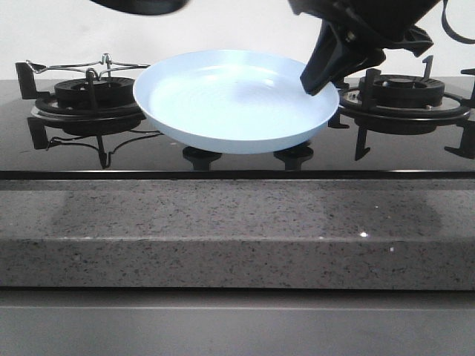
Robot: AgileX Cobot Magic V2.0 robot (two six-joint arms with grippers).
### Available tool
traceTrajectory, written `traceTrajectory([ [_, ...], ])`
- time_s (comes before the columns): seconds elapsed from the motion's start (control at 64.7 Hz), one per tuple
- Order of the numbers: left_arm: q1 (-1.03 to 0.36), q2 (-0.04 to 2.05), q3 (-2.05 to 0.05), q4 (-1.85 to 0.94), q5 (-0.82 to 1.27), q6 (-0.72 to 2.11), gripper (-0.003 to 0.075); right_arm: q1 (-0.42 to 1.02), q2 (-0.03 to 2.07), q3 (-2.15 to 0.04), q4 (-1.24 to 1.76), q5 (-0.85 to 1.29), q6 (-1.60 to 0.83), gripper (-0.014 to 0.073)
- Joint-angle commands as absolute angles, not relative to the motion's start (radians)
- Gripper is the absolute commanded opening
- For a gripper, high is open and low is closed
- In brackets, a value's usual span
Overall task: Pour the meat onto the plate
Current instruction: 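Tilt the black pan over the held plate with the left gripper, pouring meat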
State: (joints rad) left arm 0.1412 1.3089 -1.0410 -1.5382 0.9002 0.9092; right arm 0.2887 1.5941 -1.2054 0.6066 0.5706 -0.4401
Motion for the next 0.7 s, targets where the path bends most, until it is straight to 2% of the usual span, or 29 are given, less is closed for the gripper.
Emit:
traceTrajectory([
  [0.0, 0.075, 1.268, -1.05, -1.641, 0.904, 0.963, -0.0014, 0.289, 1.565, -1.229, 0.617, 0.532, -0.452, -0.0058],
  [0.247, -0.055, 1.268, -1.051, -1.634, 0.789, 1.221, -0.0014, 0.289, 1.565, -1.229, 0.617, 0.532, -0.452, -0.0058],
  [0.68, -0.149, 1.251, -1.121, -1.616, 0.81, 1.561, -0.0014, 0.289, 1.565, -1.229, 0.617, 0.532, -0.452, -0.0058],
])
